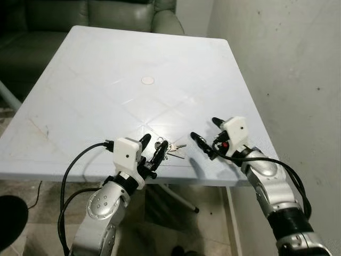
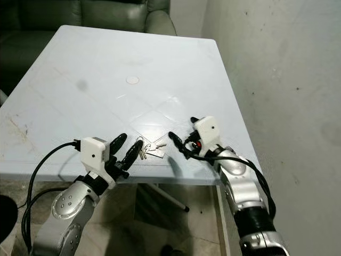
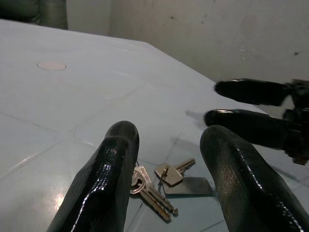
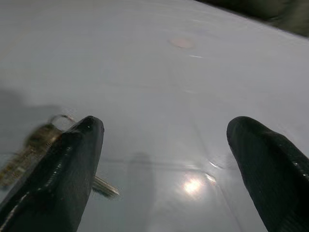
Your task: Hang keys on a hook
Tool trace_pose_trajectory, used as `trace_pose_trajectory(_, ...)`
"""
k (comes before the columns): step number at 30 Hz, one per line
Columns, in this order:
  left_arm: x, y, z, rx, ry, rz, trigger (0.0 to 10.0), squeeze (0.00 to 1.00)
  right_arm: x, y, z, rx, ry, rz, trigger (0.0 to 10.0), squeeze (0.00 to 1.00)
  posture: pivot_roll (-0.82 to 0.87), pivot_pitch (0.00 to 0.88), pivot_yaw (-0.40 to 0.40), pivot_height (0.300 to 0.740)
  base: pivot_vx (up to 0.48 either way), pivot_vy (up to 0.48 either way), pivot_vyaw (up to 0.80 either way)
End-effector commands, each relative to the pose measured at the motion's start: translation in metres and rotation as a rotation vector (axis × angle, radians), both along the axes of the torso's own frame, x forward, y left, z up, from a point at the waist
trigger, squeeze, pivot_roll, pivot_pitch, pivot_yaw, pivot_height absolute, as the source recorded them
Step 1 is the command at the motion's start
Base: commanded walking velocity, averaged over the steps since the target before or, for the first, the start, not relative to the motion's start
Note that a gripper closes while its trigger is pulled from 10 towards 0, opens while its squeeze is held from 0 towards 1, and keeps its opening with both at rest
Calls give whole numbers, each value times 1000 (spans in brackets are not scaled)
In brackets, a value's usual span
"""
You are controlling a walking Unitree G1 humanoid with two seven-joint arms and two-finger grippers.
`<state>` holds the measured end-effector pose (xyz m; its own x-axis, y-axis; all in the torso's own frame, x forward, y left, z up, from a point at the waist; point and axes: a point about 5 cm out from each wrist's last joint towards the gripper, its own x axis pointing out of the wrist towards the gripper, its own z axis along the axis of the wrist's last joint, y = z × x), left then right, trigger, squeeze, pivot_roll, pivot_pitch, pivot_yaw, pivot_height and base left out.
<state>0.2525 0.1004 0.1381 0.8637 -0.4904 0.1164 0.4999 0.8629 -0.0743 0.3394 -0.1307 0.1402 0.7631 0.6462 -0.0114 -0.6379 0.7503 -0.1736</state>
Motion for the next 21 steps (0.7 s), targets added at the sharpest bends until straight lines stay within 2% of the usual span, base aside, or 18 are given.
trace_pose_trajectory(1, -5, -2, 0, 15, 6, -8, 10000, 0, 0, 7, -2, -9, 18, 57, 10000, 616, 82, 191, -89, 740, 0, 0, 0)
trace_pose_trajectory(2, -6, -3, 1, 7, 9, -11, 10000, 0, 0, 11, -2, -13, 15, 81, 10000, 0, 82, 191, -89, 740, 0, 0, 0)
trace_pose_trajectory(6, -7, -2, 3, 6, 9, -11, 10000, 0, -2, 23, -3, -6, 14, 150, 10000, 0, 91, 194, -89, 740, 0, 0, 0)
trace_pose_trajectory(21, -7, -3, 5, 14, 13, -28, 10000, 0, -12, 35, -13, -32, 3, 247, 10000, 0, 94, 190, -83, 740, 0, 0, 0)
